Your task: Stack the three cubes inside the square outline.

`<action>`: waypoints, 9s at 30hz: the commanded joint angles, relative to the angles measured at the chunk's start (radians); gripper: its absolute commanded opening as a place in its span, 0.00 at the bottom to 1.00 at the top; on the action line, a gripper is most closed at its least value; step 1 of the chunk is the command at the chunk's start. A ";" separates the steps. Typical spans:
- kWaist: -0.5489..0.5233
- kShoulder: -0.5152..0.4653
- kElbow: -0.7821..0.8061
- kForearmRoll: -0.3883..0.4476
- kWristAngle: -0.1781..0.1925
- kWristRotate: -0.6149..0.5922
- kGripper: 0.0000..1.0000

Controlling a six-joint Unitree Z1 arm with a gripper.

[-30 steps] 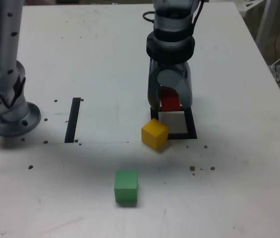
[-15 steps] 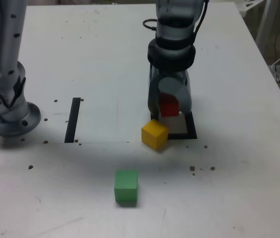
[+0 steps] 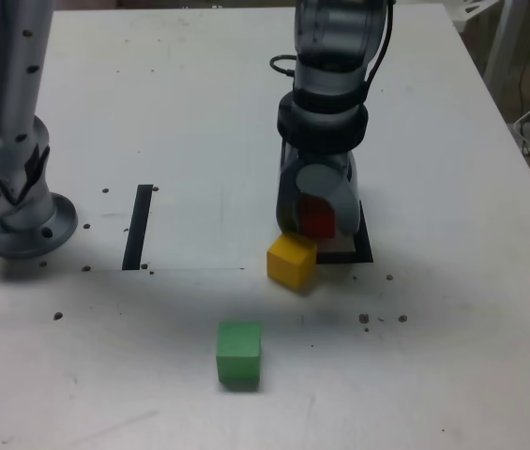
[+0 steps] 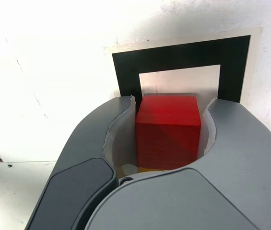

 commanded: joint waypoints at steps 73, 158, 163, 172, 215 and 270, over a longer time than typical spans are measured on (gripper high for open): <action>-0.296 -0.055 0.093 0.055 0.080 0.017 0.93; -0.110 -0.036 -0.207 0.286 0.094 -0.023 0.29; -0.105 -0.022 -0.207 0.279 0.084 -0.018 0.29; -0.081 0.001 -0.193 0.250 0.075 -0.009 0.29; -0.064 -0.009 -0.128 0.185 0.065 0.015 0.98; -0.661 -0.041 -0.053 0.209 -0.054 -0.572 0.98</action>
